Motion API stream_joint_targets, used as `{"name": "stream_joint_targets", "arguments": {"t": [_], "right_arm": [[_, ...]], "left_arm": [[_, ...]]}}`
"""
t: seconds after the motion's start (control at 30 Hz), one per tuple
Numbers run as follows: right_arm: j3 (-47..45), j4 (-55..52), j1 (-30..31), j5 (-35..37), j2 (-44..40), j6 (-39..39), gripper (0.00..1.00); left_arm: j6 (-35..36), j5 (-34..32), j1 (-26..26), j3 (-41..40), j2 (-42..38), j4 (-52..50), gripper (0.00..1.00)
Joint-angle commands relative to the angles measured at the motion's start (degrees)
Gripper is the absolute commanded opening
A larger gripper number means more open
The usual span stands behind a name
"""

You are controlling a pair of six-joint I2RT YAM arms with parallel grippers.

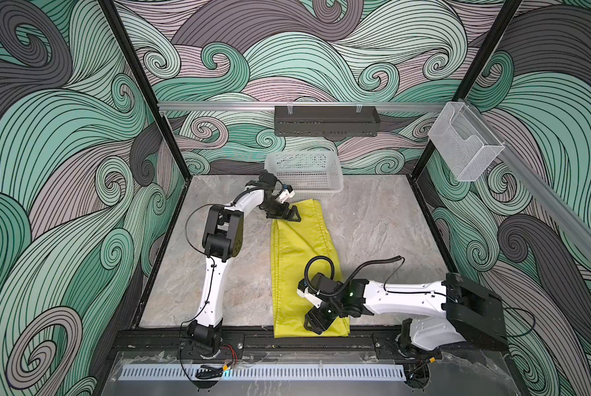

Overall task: Roll up the long pants
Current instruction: Adjust the long pant at the center of the board.

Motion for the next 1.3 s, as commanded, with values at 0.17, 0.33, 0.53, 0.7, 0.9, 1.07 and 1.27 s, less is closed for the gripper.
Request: {"name": "stream_joint_targets", "arguments": {"t": [0.17, 0.33, 0.53, 0.7, 0.9, 1.07, 1.27], "right_arm": [[0.8, -4.6, 0.4, 2.1, -3.2, -2.5, 0.69], [2.9, -10.2, 0.2, 3.9, -7.3, -6.5, 0.71], [3.7, -11.1, -0.1, 5.9, -10.6, -9.5, 0.73], [5.7, -11.6, -0.3, 7.0, -14.3, -11.7, 0.82], [4.9, -8.4, -1.9, 10.0, -24.4, -19.1, 0.91], [5.7, -10.1, -5.3, 13.0, -31.3, -26.4, 0.99], [10.0, -12.3, -7.9, 17.6, -32.3, -26.2, 0.99]], "left_arm": [[-1.0, -10.3, 0.3, -10.0, -8.2, -0.2, 0.98], [-0.5, -22.9, 1.0, -11.2, -13.9, -9.4, 0.99], [-8.4, -24.4, 6.1, -33.2, -34.6, 9.7, 0.98], [-18.1, -36.6, 17.3, -67.7, -66.8, 36.5, 0.99], [-15.8, -51.6, 17.9, -104.7, -84.6, 82.0, 0.99], [-13.0, -46.0, 19.2, -95.3, -66.6, 84.6, 0.99], [-9.6, -32.7, 23.2, -89.4, -46.9, 94.9, 0.99]]}}
